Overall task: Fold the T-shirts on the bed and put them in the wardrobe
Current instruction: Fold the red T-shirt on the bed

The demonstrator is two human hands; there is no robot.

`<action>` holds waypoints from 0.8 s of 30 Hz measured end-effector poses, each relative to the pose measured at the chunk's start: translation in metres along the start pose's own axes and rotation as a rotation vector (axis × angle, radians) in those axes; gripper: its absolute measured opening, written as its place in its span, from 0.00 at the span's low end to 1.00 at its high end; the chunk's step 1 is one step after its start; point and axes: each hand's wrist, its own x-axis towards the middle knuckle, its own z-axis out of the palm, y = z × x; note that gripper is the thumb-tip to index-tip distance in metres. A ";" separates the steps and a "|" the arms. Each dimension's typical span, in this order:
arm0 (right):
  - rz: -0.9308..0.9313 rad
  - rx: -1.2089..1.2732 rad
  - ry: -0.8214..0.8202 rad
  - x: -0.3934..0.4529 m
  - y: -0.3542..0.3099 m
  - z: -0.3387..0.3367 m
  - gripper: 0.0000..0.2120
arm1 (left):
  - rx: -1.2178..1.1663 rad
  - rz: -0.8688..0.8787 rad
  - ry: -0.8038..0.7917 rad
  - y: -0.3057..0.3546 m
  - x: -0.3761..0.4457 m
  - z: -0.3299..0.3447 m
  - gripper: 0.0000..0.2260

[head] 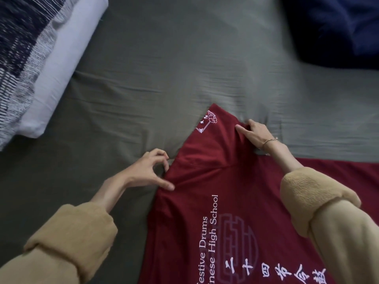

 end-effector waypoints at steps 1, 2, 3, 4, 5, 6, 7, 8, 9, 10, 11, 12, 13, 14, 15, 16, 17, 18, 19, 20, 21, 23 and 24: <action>0.013 -0.002 -0.015 0.000 -0.002 -0.001 0.17 | -0.004 -0.020 0.060 0.006 0.009 -0.001 0.24; 0.025 0.001 -0.024 0.001 -0.003 -0.001 0.18 | 0.006 -0.043 0.114 0.012 0.021 -0.002 0.23; 0.039 0.010 -0.031 0.002 -0.004 -0.002 0.18 | 0.034 -0.065 0.143 0.020 0.037 -0.001 0.23; 0.051 0.022 -0.042 0.004 -0.005 -0.001 0.20 | 0.073 -0.081 0.164 0.026 0.051 0.000 0.23; 0.065 0.035 -0.055 0.005 -0.005 -0.001 0.20 | 0.093 -0.086 0.193 0.033 0.064 0.002 0.23; 0.076 0.047 -0.067 0.007 -0.003 -0.001 0.20 | 0.092 -0.085 0.230 0.039 0.076 0.004 0.23; 0.083 0.053 -0.082 0.008 -0.002 -0.002 0.19 | 0.083 -0.091 0.265 0.045 0.087 0.005 0.23; 0.085 0.063 -0.095 0.009 0.000 -0.002 0.18 | 0.074 -0.096 0.292 0.051 0.097 0.005 0.23; 0.088 0.079 -0.109 0.009 0.001 -0.004 0.17 | 0.067 -0.093 0.304 0.057 0.107 0.006 0.23; 0.091 0.098 -0.114 0.010 0.004 -0.007 0.17 | 0.062 -0.079 0.308 0.065 0.118 0.007 0.22; 0.099 0.118 -0.119 0.009 0.005 -0.008 0.16 | 0.051 -0.071 0.307 0.072 0.128 0.007 0.21; 0.096 0.137 -0.122 0.010 0.009 -0.008 0.15 | 0.039 -0.070 0.307 0.078 0.137 0.007 0.20; 0.082 0.144 -0.124 0.012 0.012 -0.009 0.13 | 0.040 -0.071 0.312 0.083 0.147 0.007 0.19; 0.065 0.146 -0.127 0.013 0.016 -0.008 0.12 | 0.061 -0.074 0.323 0.085 0.154 0.008 0.18; 0.056 0.145 -0.130 0.014 0.018 -0.007 0.11 | 0.093 -0.075 0.341 0.087 0.159 0.008 0.16; 0.046 0.156 -0.130 0.016 0.021 -0.006 0.11 | 0.129 -0.070 0.363 0.088 0.164 0.008 0.14; 0.044 0.177 -0.131 0.015 0.021 -0.006 0.14 | 0.169 -0.066 0.383 0.088 0.166 0.008 0.13; 0.048 0.202 -0.130 0.016 0.023 -0.006 0.18 | 0.218 -0.061 0.397 0.088 0.168 0.008 0.13; 0.048 0.223 -0.134 0.015 0.023 -0.006 0.20 | 0.273 -0.057 0.408 0.088 0.169 0.009 0.13; 0.033 0.229 -0.127 0.015 0.024 -0.006 0.21 | 0.326 -0.051 0.421 0.087 0.170 0.009 0.13; 0.012 0.237 -0.122 0.013 0.023 -0.007 0.22 | 0.371 -0.045 0.434 0.086 0.171 0.009 0.14; -0.011 0.245 -0.106 0.012 0.023 -0.007 0.21 | 0.436 -0.040 0.459 0.083 0.173 0.009 0.14; -0.006 0.252 -0.096 0.013 0.025 -0.006 0.20 | 0.458 -0.041 0.472 0.082 0.173 0.009 0.15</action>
